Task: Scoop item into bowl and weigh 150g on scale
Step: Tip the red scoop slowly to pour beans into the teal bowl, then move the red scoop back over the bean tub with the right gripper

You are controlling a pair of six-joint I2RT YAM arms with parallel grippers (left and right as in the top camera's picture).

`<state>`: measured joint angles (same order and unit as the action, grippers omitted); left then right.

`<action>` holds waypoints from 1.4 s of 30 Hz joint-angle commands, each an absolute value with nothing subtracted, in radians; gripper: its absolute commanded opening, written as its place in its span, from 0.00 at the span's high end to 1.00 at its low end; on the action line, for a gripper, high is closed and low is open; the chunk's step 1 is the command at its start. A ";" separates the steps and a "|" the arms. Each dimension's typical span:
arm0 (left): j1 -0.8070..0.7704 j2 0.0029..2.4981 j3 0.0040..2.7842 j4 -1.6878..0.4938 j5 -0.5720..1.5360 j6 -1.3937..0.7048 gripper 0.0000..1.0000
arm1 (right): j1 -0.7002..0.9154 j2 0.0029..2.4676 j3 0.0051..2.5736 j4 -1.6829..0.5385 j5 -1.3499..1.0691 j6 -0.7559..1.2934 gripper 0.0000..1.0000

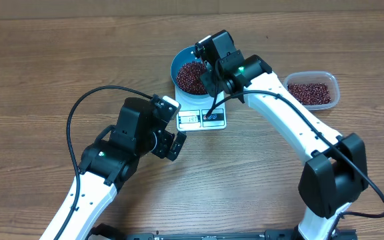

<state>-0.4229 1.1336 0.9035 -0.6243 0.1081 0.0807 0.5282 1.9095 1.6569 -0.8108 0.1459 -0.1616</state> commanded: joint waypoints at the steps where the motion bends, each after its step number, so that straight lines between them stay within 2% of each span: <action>1: -0.419 1.139 0.899 -0.624 0.101 0.074 0.01 | 0.529 1.846 1.691 -0.809 0.156 -0.166 0.96; 42: -0.419 1.139 0.899 -0.624 0.101 0.074 0.01 | 0.495 1.787 1.691 -0.794 0.073 -0.147 0.96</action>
